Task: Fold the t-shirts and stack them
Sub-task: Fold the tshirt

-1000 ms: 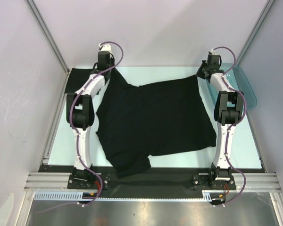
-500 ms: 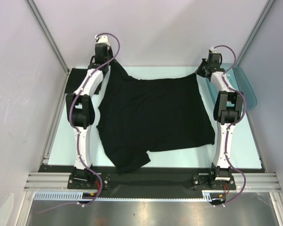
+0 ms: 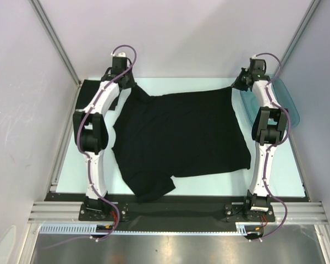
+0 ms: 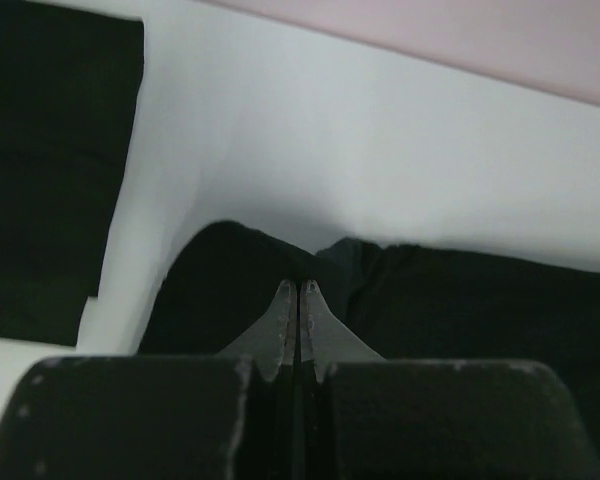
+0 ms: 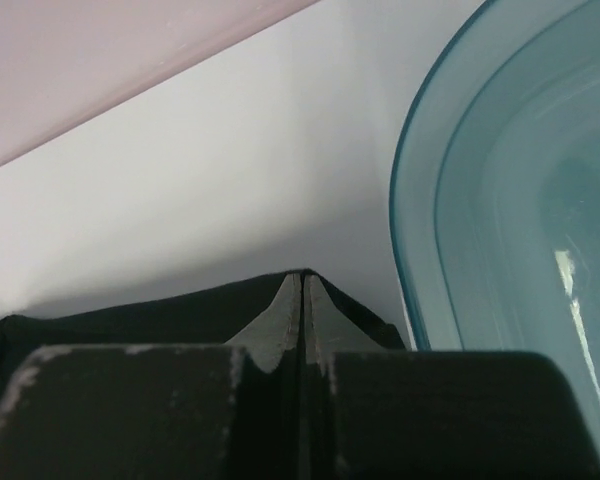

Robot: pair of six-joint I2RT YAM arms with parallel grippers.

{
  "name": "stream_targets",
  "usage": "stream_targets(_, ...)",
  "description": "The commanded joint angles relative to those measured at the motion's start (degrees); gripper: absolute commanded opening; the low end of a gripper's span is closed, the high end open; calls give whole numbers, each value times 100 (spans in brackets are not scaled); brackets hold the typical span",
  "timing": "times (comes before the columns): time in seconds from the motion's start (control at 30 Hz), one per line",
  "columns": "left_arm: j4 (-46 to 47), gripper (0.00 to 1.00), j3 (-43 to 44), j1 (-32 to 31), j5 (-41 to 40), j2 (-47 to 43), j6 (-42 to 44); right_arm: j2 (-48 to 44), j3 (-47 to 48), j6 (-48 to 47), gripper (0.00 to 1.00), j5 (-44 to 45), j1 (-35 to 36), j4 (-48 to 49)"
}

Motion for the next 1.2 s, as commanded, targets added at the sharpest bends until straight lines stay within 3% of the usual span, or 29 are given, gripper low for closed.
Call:
stream_targets(0.0, -505, 1, -226, -98, -104, -910, -426, 64, 740, 76, 0, -298, -111, -654)
stream_targets(0.53, -323, 0, -3319, -186, -69, -3433, -1525, -357, 383, -241, 0, -342, -208, -1536)
stream_targets(1.17, -744, 0, -4753, -186, 221, -5103, -1657, -1131, -136, -275, 0, -272, -243, -2545)
